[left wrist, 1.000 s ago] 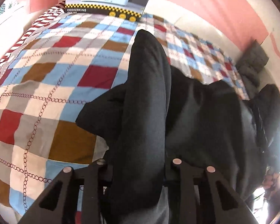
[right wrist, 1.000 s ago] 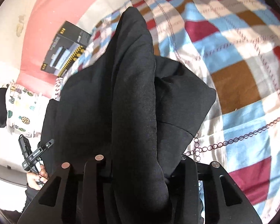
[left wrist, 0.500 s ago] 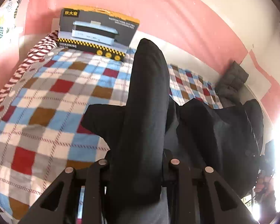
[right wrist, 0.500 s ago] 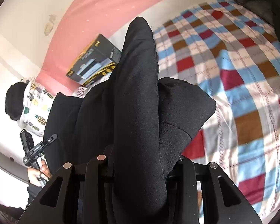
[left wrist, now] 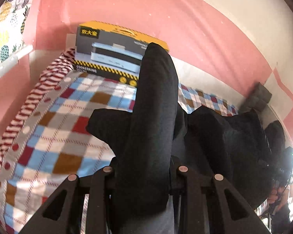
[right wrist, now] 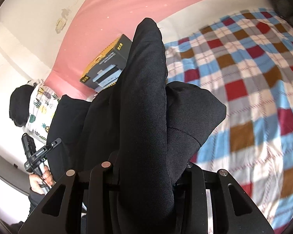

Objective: Fold large clothes

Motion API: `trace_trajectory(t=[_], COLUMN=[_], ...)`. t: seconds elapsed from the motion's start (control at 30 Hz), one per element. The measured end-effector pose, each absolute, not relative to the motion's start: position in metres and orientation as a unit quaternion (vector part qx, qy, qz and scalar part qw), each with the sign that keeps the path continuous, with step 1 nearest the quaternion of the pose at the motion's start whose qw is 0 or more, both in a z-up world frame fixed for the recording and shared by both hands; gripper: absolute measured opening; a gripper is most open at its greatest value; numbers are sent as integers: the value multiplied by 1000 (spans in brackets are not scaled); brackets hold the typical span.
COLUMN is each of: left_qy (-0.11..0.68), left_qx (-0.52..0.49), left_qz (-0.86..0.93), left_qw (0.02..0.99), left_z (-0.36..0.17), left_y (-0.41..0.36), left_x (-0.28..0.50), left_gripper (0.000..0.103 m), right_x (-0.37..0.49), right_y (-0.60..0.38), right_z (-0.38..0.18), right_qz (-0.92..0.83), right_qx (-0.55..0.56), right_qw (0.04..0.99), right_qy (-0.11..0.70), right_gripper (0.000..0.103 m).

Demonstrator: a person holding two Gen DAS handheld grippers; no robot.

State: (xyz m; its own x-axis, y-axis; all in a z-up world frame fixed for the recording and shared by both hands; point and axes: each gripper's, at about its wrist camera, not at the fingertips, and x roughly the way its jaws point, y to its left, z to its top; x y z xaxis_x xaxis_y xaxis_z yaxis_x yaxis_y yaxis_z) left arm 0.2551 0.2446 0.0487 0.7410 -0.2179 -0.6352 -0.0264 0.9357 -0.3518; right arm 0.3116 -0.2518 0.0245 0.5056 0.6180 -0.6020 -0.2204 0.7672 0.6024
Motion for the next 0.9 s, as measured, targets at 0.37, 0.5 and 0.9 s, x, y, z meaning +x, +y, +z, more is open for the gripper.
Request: trace_trajectory(t=[0.37,0.5,0.9], left_qy=[409,444,412], left_qx=[-177,-195,-194], left_qz=[-19,15,42], left_qw=[895,874,889], left_z=[-37,-103,-90], left_y=[287,304,334], left_x=[339,346,304], left_gripper=[31,44,62], right_x=[380,385,355], right_y=[-216,-227,-260], right_z=[-58,-112,-67], right_qz=[223,185,134], right_qx=[246,259,198], right_qw=[805,782,836], right_qy=[491,536,495], right_gripper=[40,58,72])
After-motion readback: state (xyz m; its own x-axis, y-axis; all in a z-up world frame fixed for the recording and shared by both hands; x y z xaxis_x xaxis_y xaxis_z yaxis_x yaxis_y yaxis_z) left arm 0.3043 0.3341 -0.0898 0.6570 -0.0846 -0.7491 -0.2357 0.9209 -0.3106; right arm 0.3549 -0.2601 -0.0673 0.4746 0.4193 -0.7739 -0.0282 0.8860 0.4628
